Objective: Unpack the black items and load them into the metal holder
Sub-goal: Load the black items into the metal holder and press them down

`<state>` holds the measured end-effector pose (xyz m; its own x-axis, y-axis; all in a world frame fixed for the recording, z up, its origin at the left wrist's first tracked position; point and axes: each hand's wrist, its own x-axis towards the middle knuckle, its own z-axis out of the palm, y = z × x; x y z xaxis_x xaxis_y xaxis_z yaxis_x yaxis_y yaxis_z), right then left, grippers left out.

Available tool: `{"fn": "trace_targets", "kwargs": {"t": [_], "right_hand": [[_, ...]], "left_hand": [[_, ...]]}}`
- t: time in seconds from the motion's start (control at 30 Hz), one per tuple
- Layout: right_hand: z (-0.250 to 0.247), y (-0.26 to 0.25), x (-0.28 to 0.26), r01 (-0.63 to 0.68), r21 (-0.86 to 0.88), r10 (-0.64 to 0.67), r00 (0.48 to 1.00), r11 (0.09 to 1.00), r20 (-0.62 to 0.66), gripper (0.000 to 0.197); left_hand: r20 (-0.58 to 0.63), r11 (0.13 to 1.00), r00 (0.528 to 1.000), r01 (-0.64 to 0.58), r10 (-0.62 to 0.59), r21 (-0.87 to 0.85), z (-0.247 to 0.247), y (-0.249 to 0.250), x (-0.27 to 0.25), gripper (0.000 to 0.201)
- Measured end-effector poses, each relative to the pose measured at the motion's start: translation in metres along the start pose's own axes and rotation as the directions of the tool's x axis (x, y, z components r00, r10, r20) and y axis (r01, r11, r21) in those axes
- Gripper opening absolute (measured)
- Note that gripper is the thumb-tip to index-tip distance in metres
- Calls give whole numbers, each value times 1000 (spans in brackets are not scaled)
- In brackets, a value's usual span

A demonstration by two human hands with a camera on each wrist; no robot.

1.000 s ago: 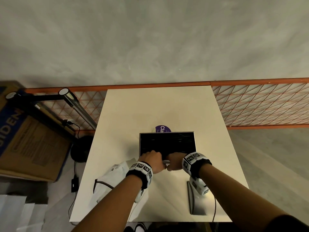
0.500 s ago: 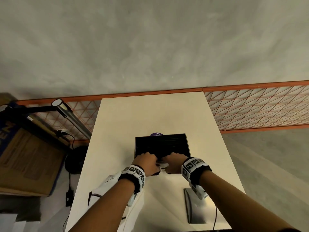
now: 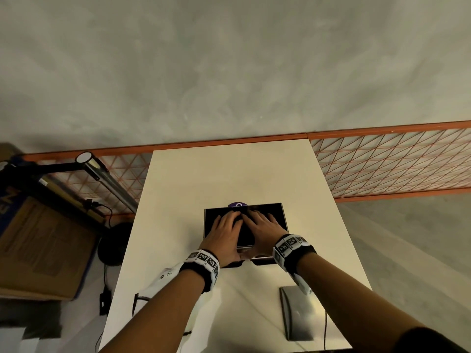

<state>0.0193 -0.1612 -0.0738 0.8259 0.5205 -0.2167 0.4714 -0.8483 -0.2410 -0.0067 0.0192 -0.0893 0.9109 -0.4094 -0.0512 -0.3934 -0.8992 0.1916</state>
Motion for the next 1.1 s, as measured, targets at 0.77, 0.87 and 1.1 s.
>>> {"fn": "trace_targets", "kwargs": {"t": [0.77, 0.87, 1.1], "right_hand": [[11, -15, -39, 72, -108, -79, 995, 992, -62, 111], [3, -15, -25, 70, -96, -71, 997, 993, -3, 128], [5, -20, -9, -2, -35, 6, 991, 999, 133, 127]], "left_hand": [[102, 986, 985, 127, -139, 111, 8, 28, -28, 82], [98, 988, 988, 107, -118, 113, 7, 28, -29, 86], [-23, 996, 999, 36, -35, 87, 8, 25, -36, 70]]}}
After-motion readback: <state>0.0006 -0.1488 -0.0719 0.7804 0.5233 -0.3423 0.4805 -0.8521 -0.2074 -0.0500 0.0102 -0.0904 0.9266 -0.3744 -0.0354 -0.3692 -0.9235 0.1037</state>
